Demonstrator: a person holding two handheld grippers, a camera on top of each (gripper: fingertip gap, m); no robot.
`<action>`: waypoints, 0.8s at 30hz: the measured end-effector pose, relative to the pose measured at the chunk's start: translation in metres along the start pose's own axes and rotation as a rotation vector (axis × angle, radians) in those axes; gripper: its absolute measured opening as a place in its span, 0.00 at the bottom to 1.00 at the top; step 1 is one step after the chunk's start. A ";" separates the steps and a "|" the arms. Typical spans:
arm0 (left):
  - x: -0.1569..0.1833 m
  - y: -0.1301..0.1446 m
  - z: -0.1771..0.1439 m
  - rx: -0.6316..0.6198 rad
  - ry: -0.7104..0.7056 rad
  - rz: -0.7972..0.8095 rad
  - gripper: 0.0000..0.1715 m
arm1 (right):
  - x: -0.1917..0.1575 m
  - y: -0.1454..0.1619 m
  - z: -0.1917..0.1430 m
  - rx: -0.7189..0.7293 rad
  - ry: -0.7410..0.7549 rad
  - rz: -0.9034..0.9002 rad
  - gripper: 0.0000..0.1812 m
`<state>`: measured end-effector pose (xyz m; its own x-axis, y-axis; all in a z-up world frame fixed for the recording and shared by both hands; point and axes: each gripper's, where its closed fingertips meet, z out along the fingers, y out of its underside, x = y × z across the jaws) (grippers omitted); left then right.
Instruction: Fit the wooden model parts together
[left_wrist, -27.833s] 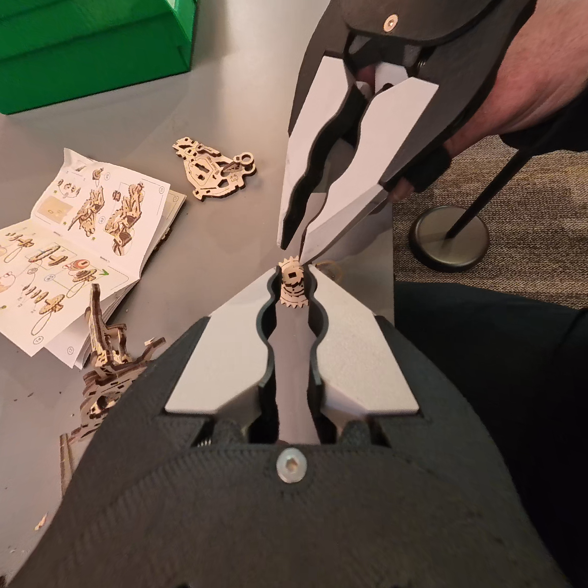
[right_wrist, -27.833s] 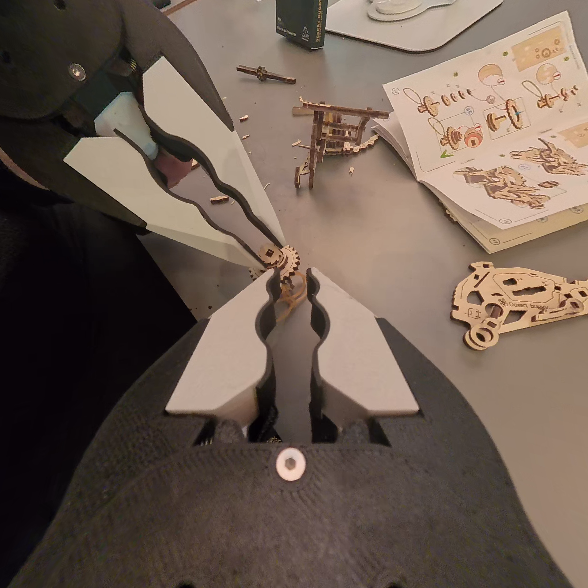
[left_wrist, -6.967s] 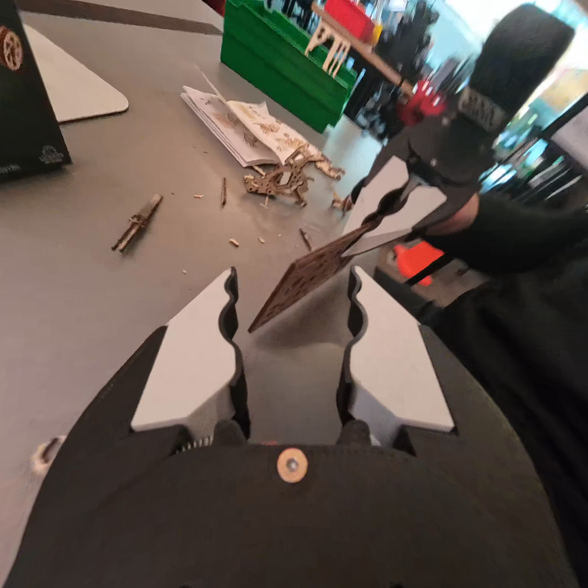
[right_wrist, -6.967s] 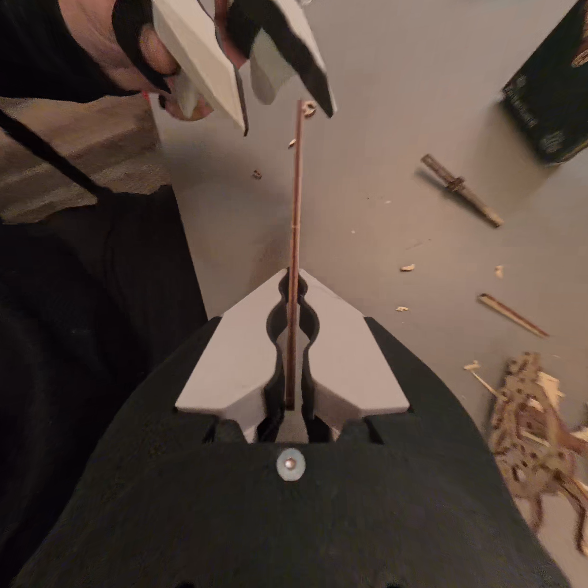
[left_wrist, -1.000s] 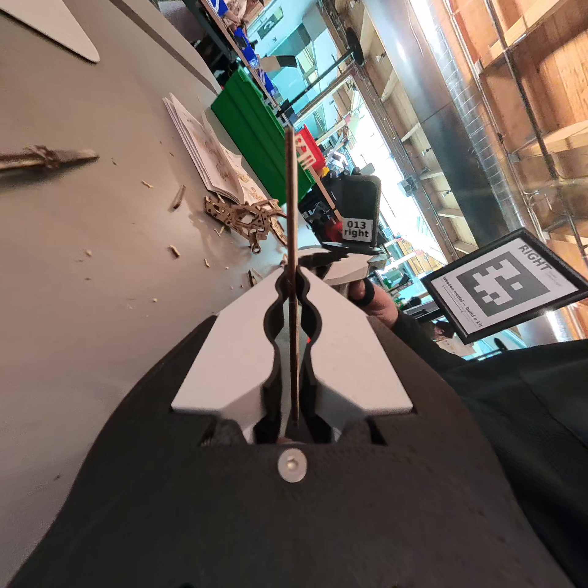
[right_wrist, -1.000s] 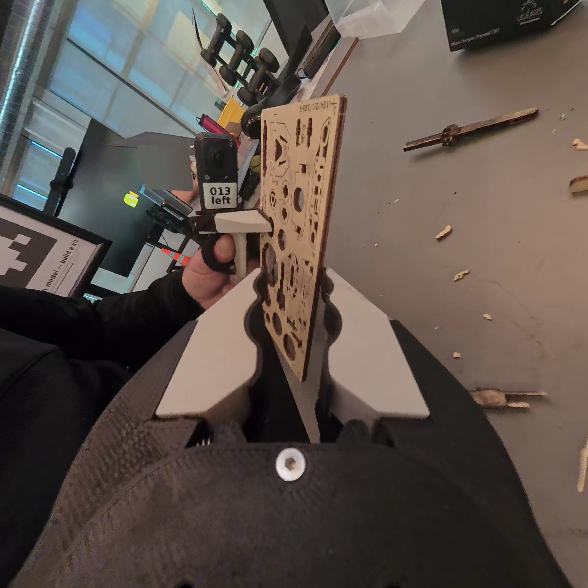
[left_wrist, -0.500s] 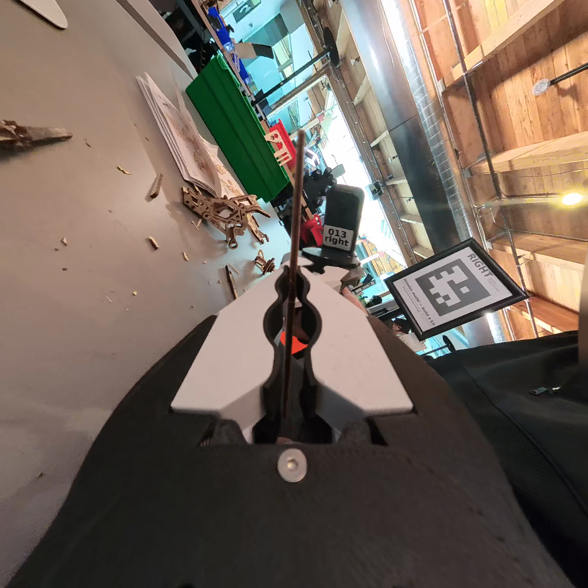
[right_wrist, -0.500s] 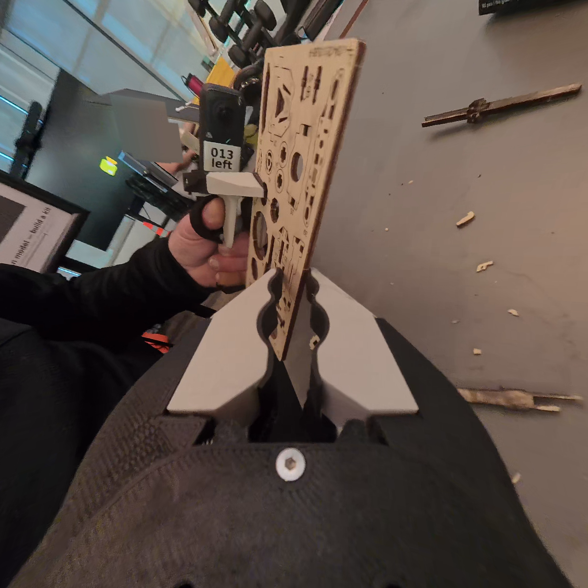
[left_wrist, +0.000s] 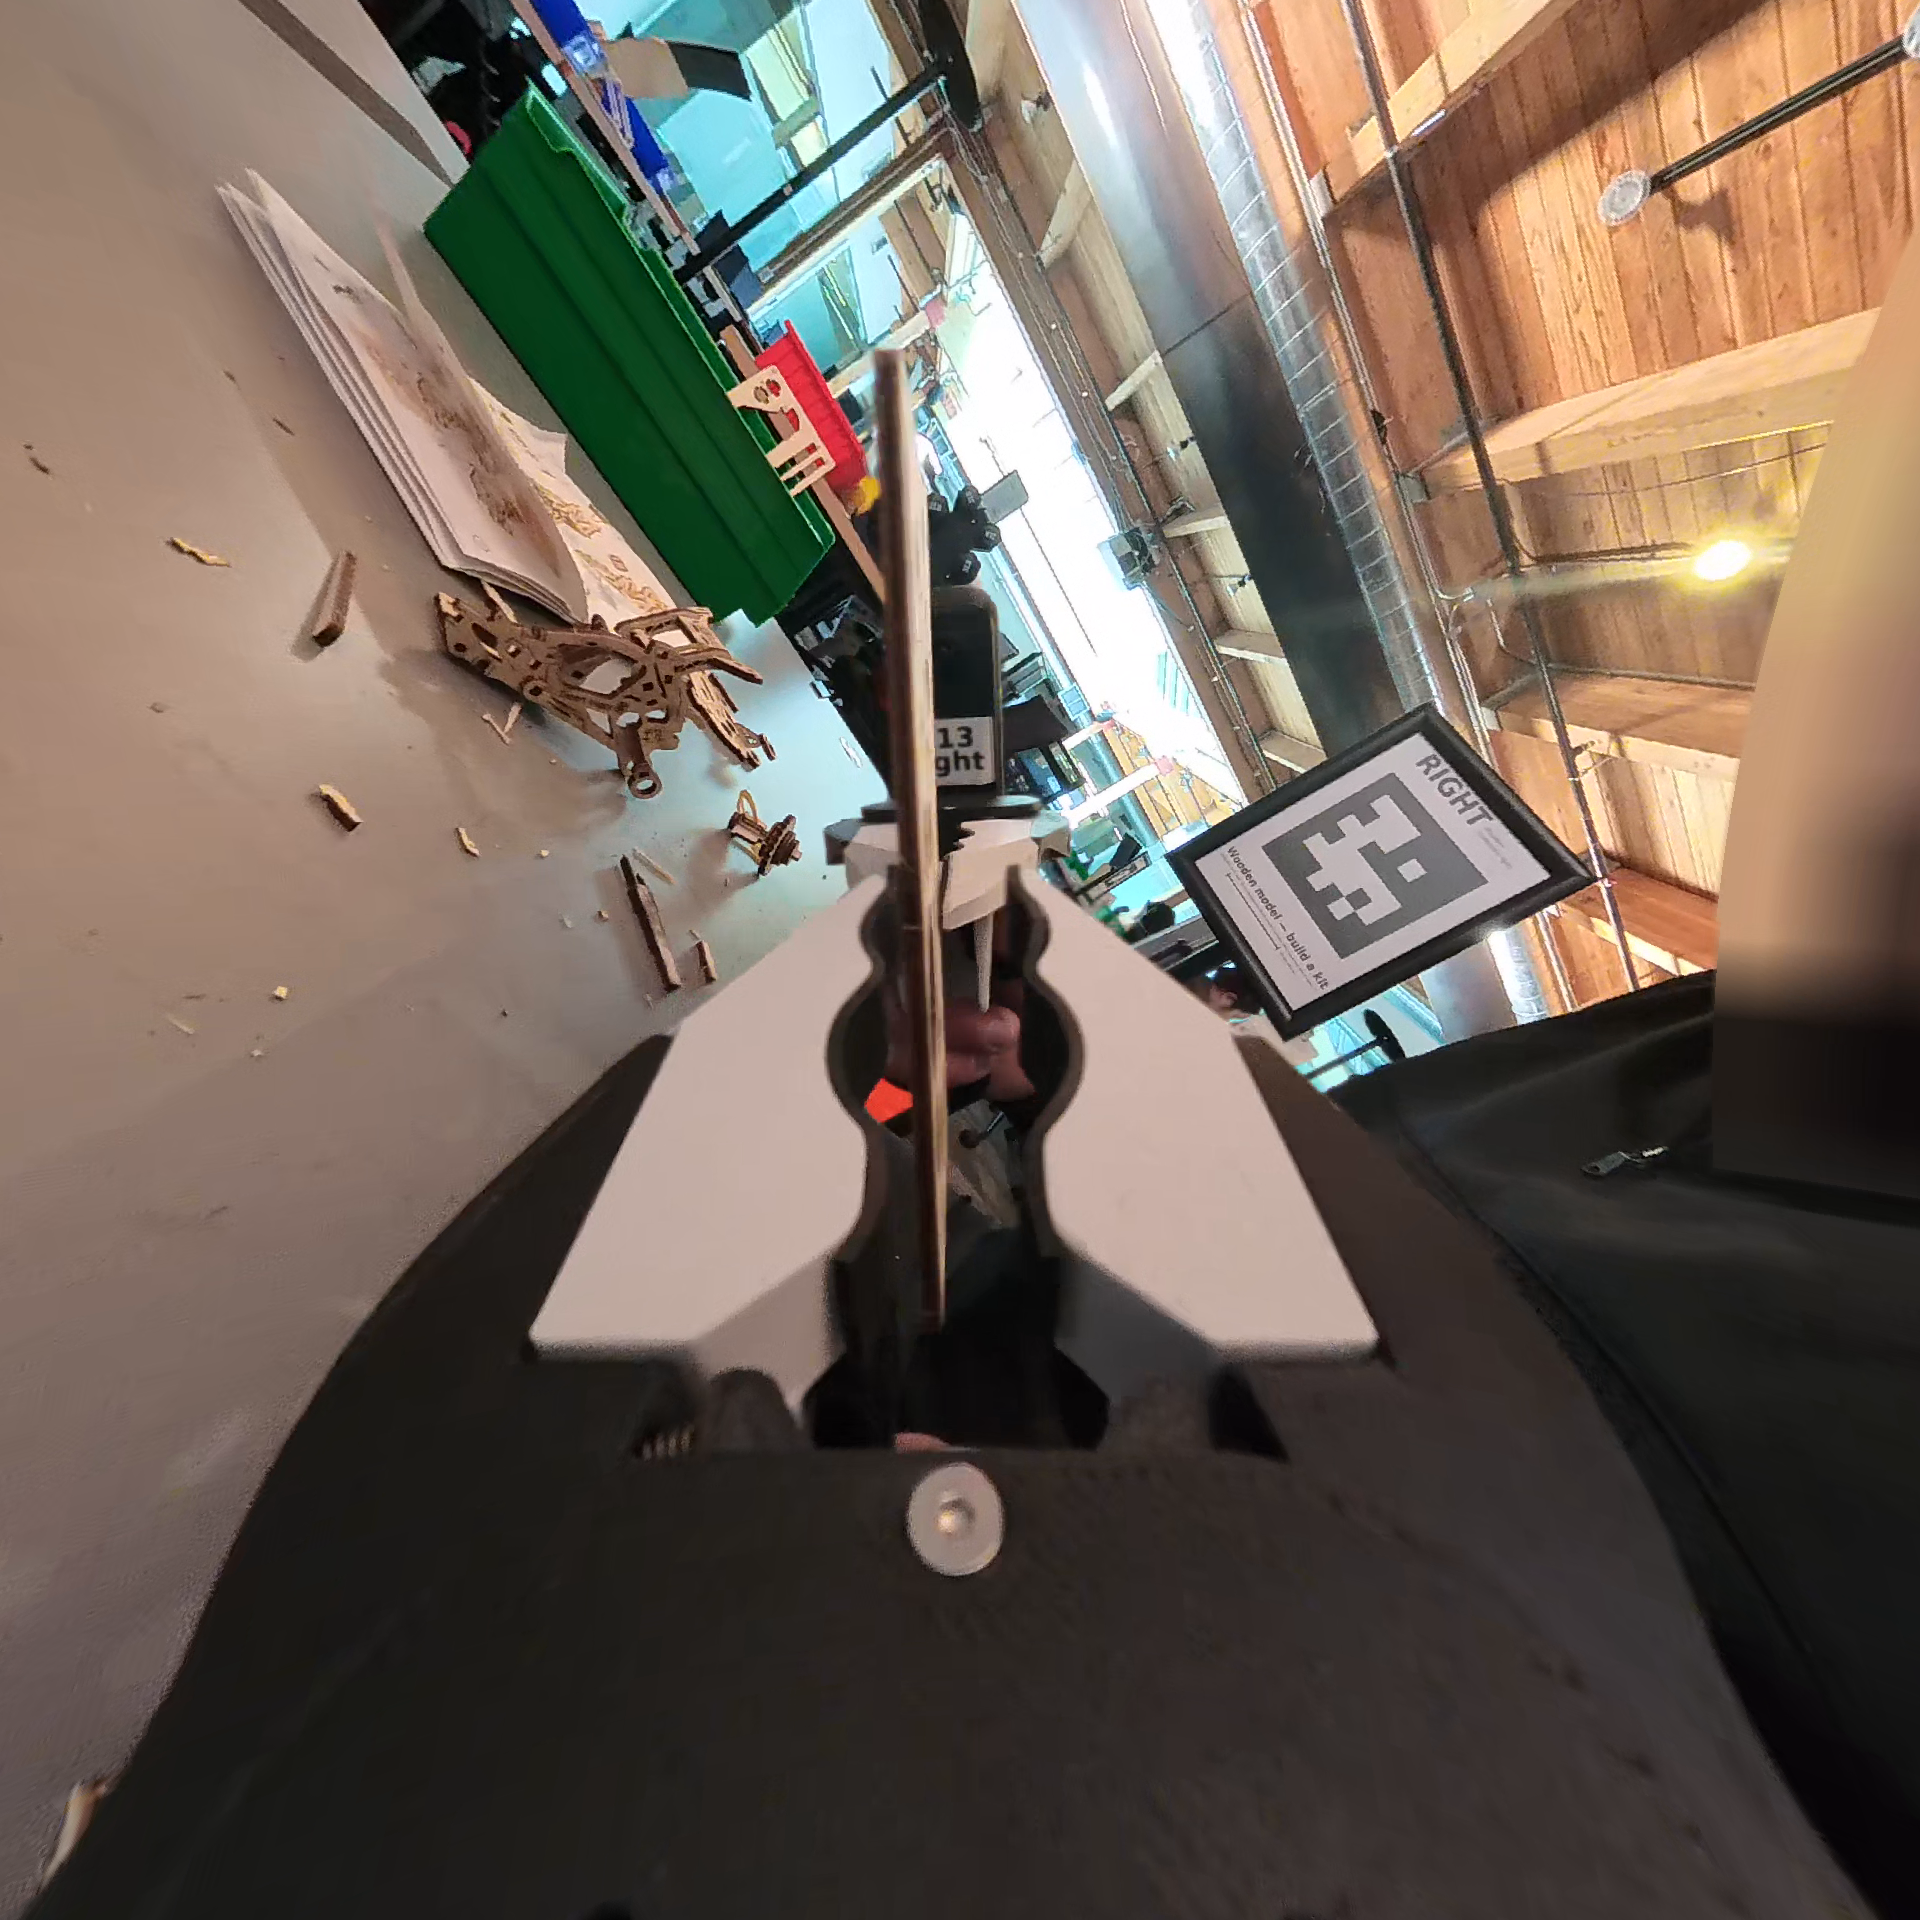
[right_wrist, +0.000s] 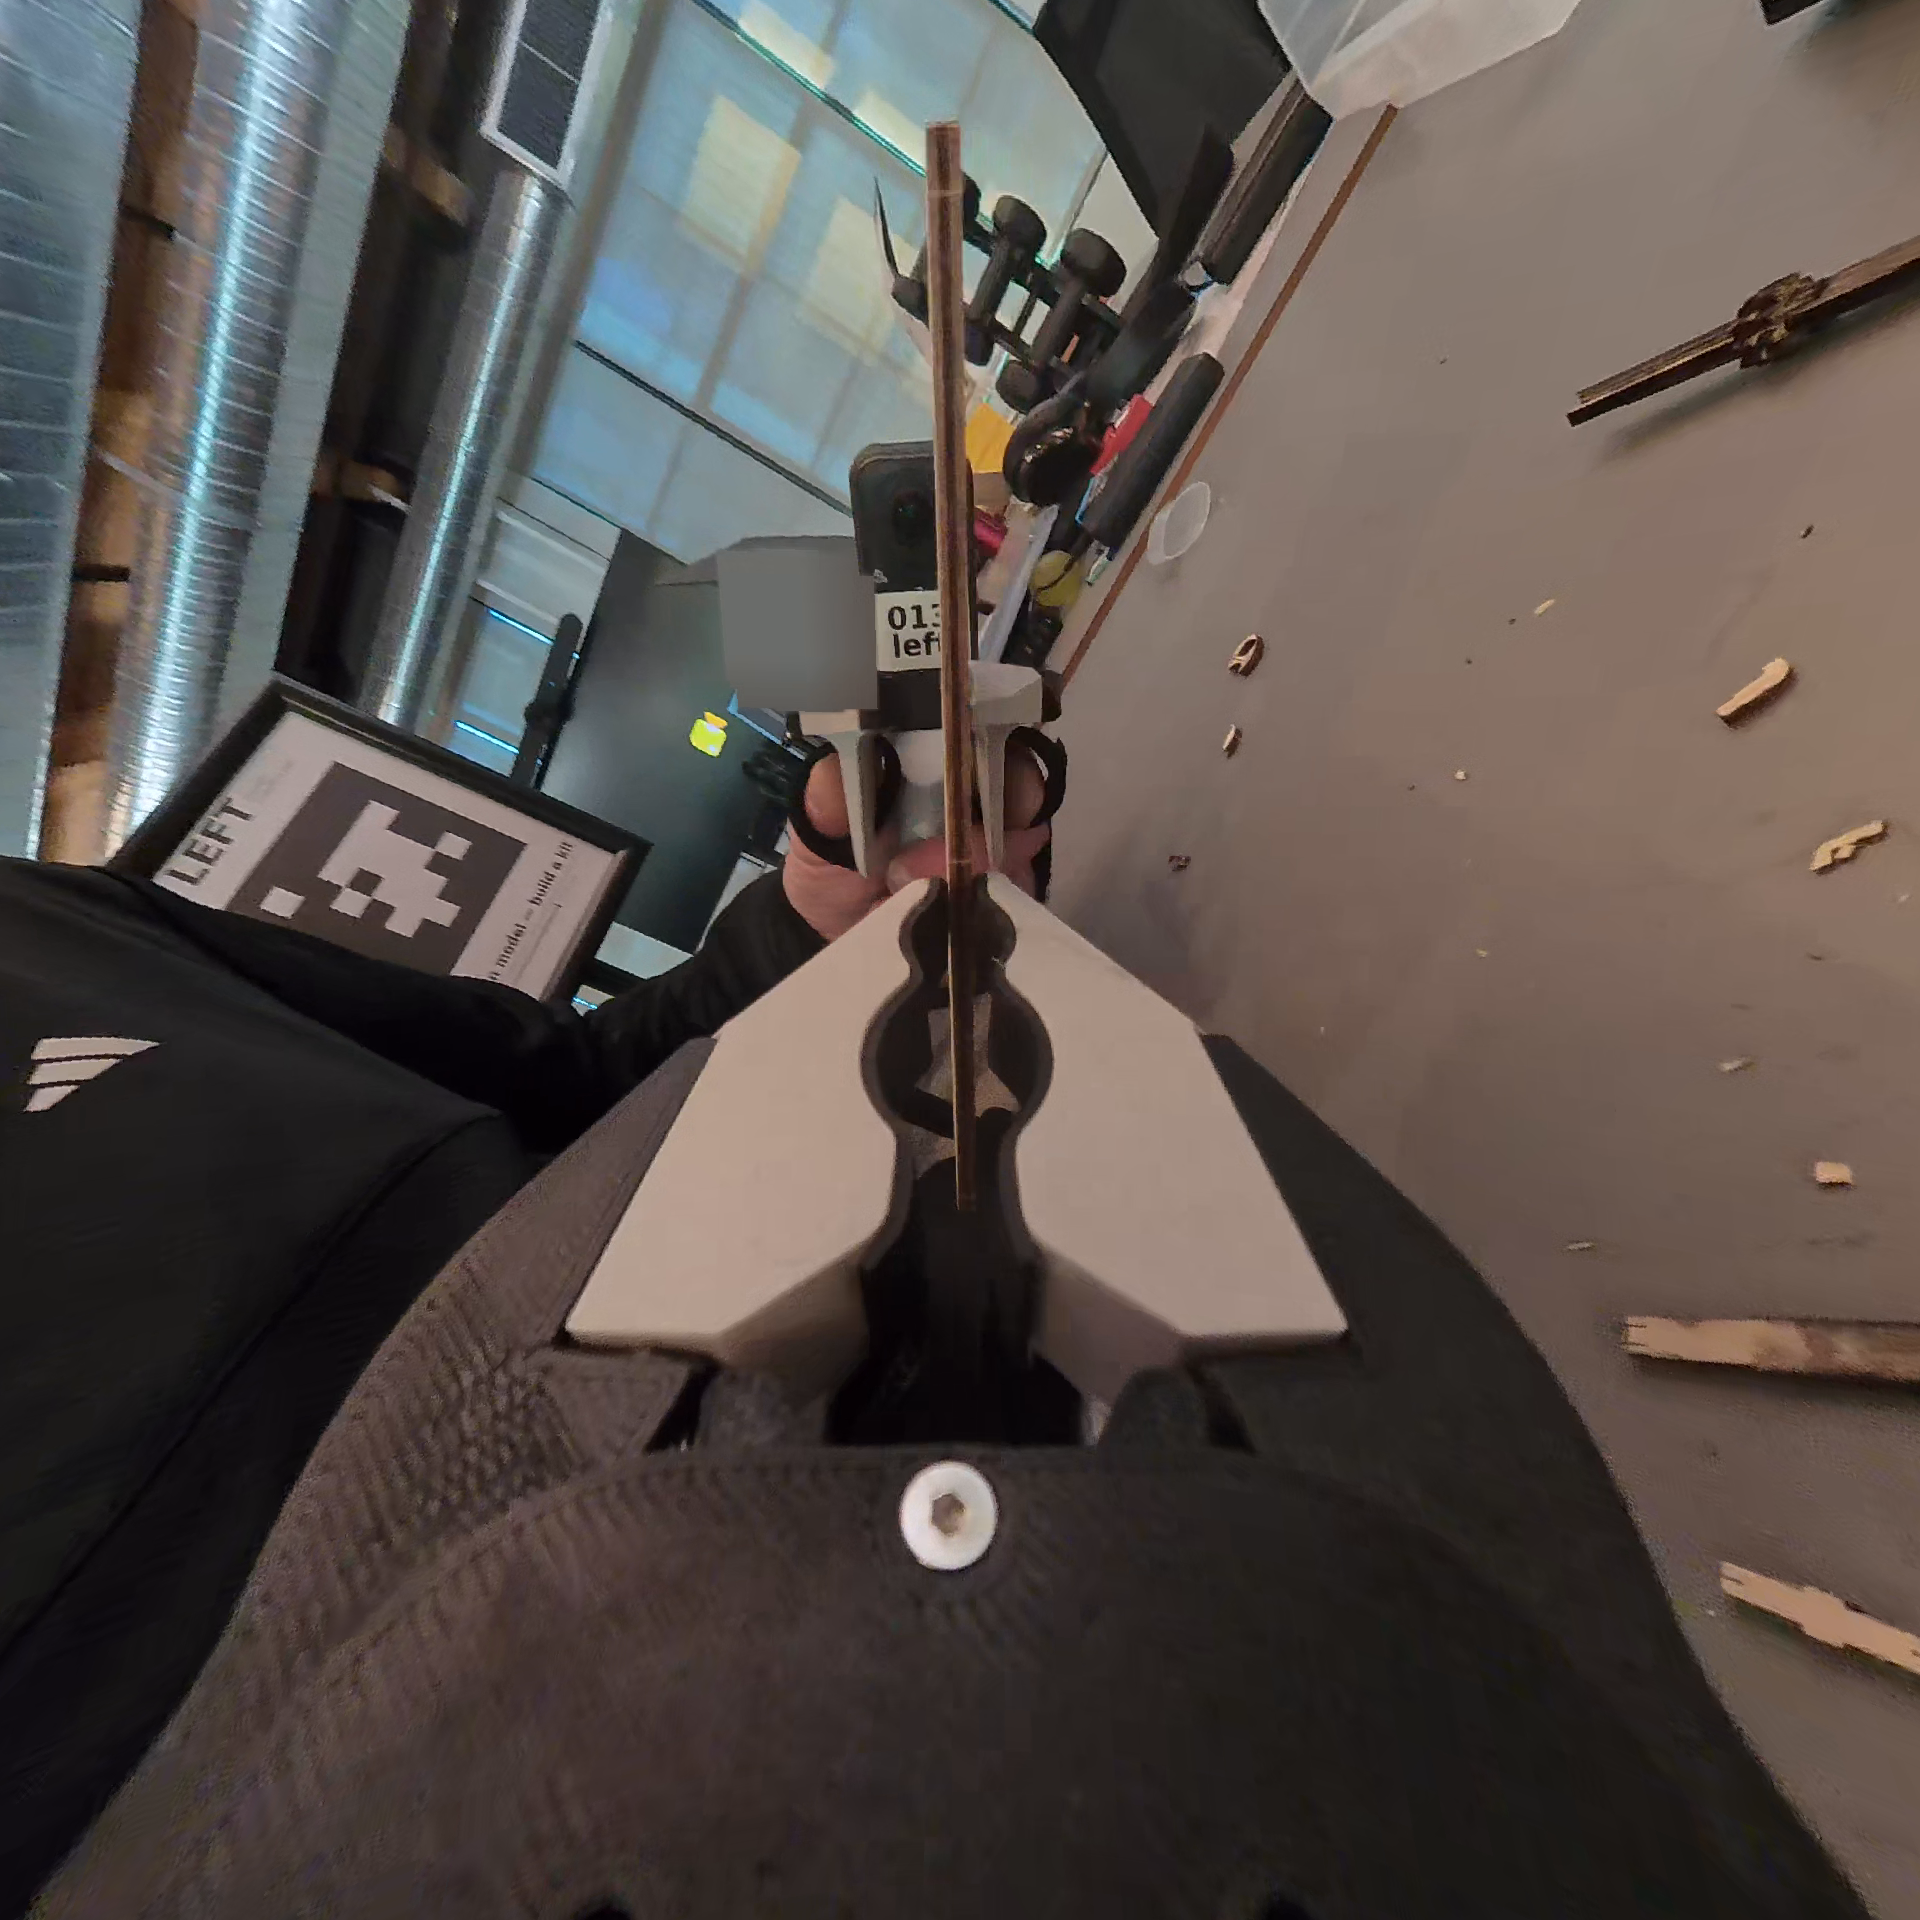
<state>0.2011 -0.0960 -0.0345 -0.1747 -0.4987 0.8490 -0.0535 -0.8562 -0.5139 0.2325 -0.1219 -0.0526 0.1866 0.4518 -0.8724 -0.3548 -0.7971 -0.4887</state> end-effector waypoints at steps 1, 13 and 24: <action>0.000 0.000 0.000 0.002 -0.008 0.002 0.06 | -0.001 0.000 0.000 0.001 -0.009 0.007 0.00; 0.009 -0.001 0.010 0.020 -0.002 0.008 0.01 | -0.016 -0.001 -0.009 0.021 0.002 -0.049 0.00; 0.019 0.011 0.029 -0.031 0.004 0.029 0.01 | -0.025 0.010 -0.028 0.071 0.026 -0.048 0.00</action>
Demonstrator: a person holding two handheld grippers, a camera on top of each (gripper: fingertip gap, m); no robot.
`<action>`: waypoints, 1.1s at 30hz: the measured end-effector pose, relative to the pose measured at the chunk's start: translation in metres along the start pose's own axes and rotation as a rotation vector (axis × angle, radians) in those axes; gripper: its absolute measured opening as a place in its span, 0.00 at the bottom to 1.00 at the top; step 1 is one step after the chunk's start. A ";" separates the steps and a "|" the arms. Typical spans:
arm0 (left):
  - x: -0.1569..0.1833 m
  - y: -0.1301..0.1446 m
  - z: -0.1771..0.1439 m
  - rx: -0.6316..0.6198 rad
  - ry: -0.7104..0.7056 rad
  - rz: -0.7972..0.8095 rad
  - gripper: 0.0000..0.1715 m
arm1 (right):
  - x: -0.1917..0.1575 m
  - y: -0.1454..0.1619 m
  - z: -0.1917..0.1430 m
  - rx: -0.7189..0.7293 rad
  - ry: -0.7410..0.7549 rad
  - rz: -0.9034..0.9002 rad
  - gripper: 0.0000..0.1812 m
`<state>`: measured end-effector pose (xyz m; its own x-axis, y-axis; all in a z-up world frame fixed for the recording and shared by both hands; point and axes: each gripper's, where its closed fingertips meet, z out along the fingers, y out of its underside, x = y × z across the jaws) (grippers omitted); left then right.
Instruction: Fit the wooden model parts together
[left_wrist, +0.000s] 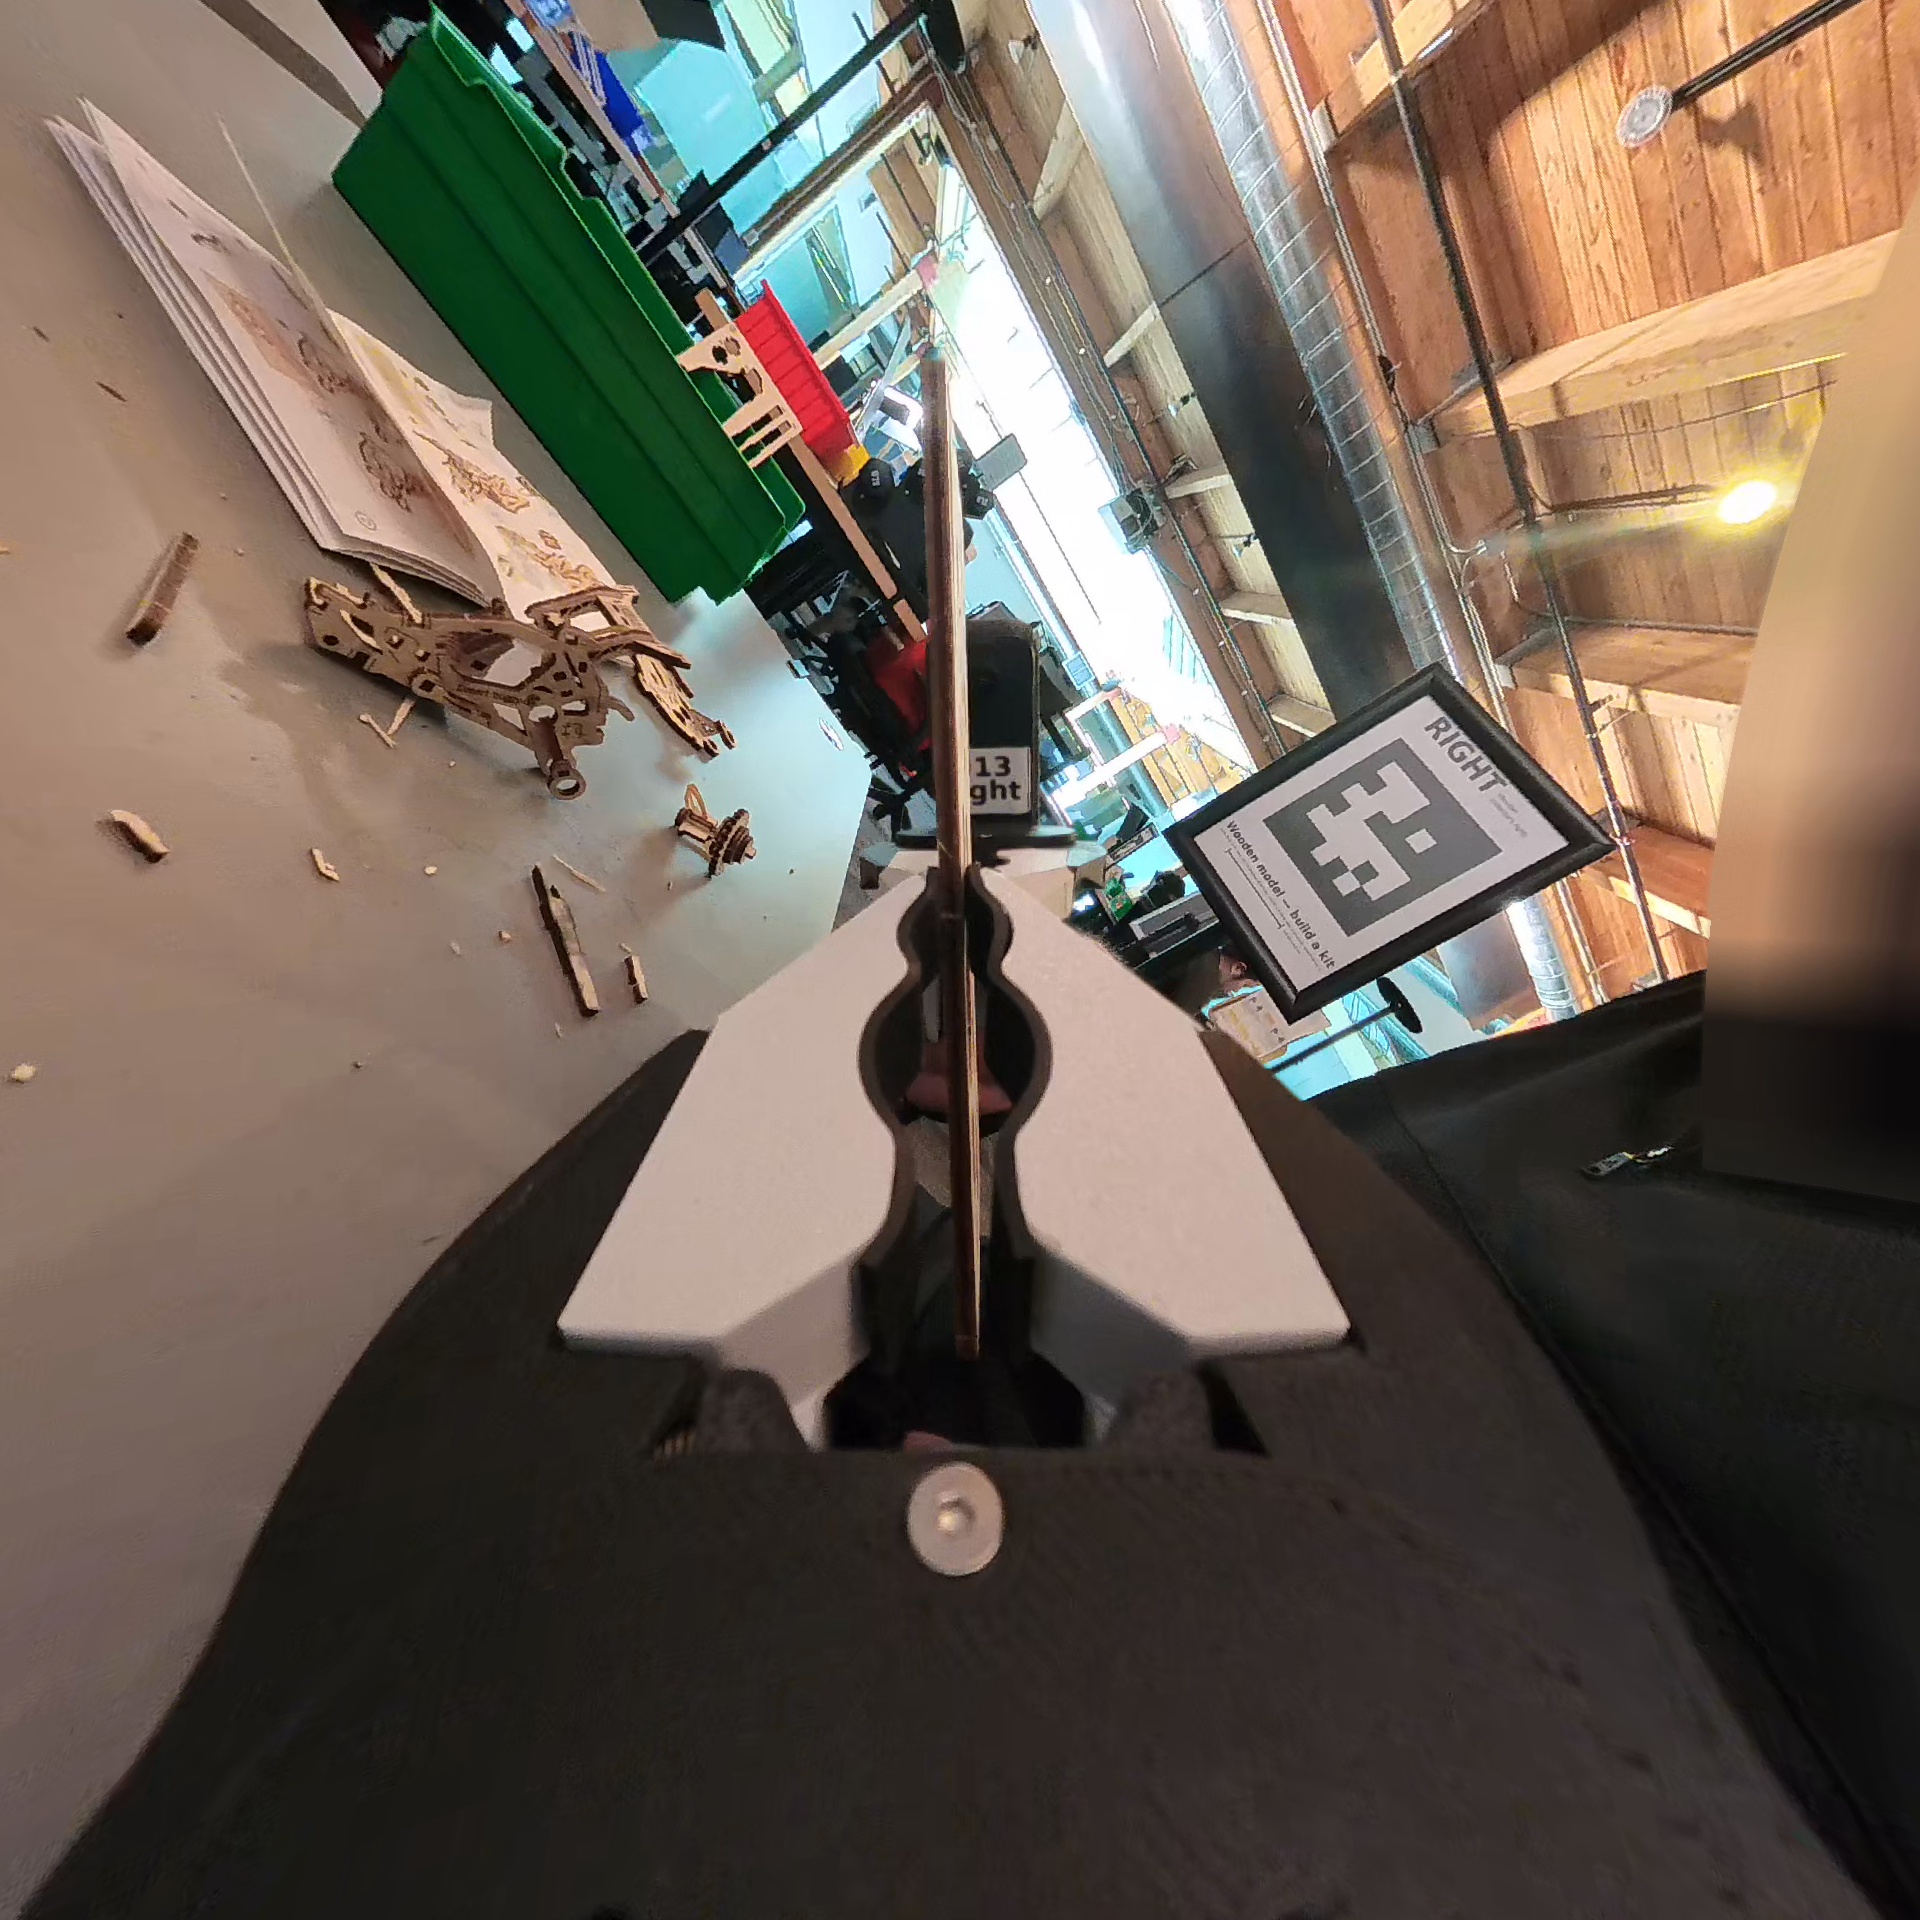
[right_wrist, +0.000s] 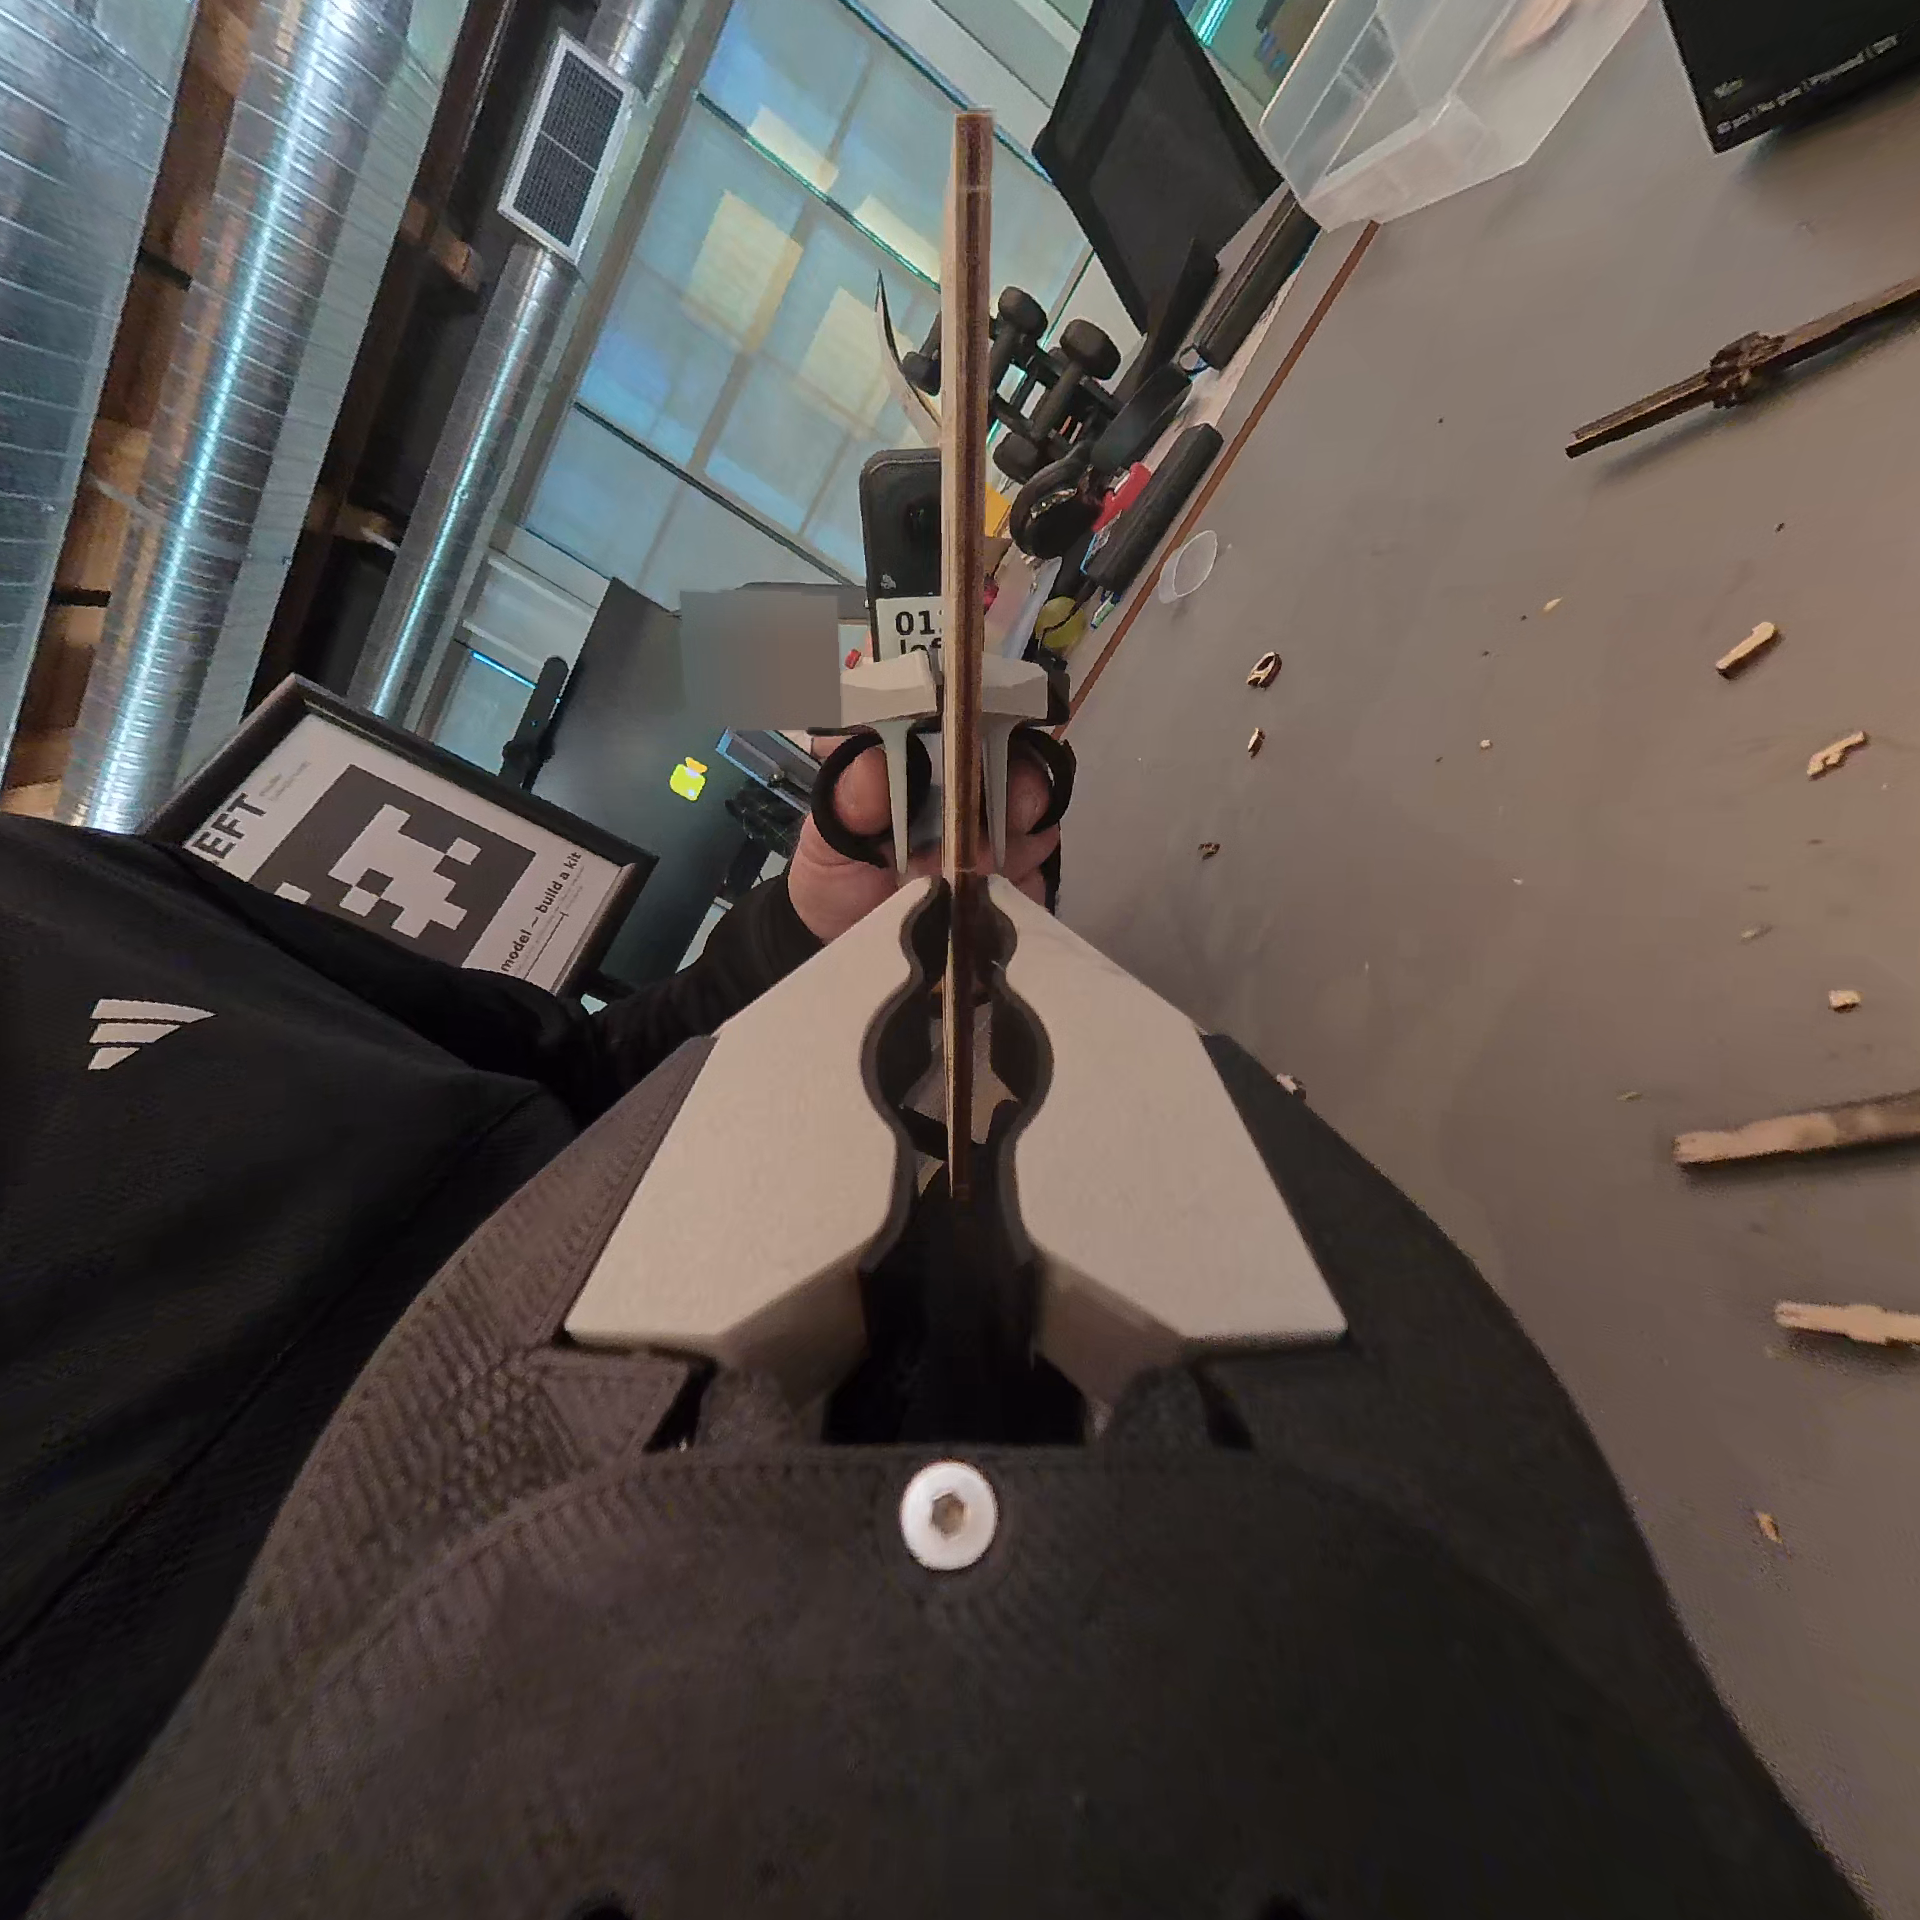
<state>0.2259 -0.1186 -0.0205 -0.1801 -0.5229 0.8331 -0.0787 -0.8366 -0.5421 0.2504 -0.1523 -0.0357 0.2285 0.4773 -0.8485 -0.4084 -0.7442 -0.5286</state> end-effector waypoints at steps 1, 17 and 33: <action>0.000 0.001 0.001 -0.002 0.000 -0.001 0.01 | 0.000 0.001 -0.001 0.002 0.002 0.000 0.01; -0.002 0.003 0.002 -0.005 -0.040 0.001 0.01 | 0.005 0.002 -0.004 -0.006 0.009 -0.005 0.01; -0.004 0.005 0.000 -0.007 -0.057 -0.002 0.01 | 0.008 0.003 -0.003 -0.003 0.002 0.007 0.01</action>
